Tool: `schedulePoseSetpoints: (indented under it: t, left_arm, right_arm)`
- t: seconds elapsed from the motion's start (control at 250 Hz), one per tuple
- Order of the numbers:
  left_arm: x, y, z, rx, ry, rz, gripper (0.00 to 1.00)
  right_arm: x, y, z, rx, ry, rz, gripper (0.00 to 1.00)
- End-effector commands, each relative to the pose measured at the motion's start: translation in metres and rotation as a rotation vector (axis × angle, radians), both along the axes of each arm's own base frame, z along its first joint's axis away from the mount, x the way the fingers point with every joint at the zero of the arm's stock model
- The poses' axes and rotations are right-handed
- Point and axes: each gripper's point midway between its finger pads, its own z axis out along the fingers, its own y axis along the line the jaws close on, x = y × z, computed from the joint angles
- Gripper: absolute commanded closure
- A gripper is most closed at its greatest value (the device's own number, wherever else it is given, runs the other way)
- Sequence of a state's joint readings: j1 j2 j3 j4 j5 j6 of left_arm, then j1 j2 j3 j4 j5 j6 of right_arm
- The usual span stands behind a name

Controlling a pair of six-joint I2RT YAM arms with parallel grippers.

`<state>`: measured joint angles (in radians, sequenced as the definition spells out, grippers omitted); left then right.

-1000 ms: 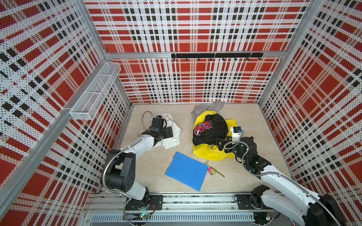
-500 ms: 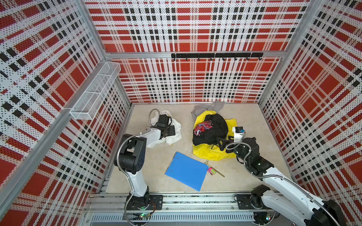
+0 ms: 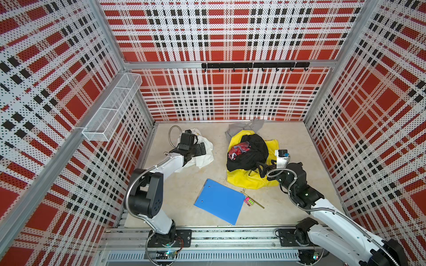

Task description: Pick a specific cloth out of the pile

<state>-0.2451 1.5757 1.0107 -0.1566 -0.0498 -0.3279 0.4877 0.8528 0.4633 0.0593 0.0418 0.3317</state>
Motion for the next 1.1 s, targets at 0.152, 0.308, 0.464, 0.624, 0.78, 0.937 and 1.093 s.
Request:
schedulePoseSetpoints:
  t: [0.152,0.308,0.464,0.624,0.78,0.937,1.093]
  left_arm:
    - [-0.042,0.006,0.08,-0.035,-0.25,-0.009,0.01]
    - [-0.068,0.024,0.101,-0.026,-0.397,0.036,0.01]
    - [-0.079,0.05,0.096,0.004,-0.431,0.161,0.01]
    - [-0.084,0.073,0.083,0.076,-0.422,0.247,0.01]
    - [-0.091,0.085,0.082,0.139,-0.522,0.25,0.01]
    - [-0.09,0.102,0.071,0.174,-0.535,0.255,0.01]
    - [-0.091,0.111,0.055,0.277,-0.567,0.235,0.01]
  right_arm:
    - [0.006,-0.02,0.014,-0.053,-0.052,-0.105,0.02]
    - [0.009,-0.041,0.027,-0.093,-0.089,-0.211,0.0]
    - [0.011,-0.06,0.041,-0.117,-0.096,-0.316,0.0]
    - [0.006,-0.074,0.048,-0.122,-0.136,-0.376,0.0]
    - [-0.002,-0.092,0.049,-0.129,-0.177,-0.449,0.0]
    - [-0.001,-0.104,0.041,-0.149,-0.177,-0.485,0.0]
    - [0.006,-0.116,0.028,-0.174,-0.169,-0.509,0.0]
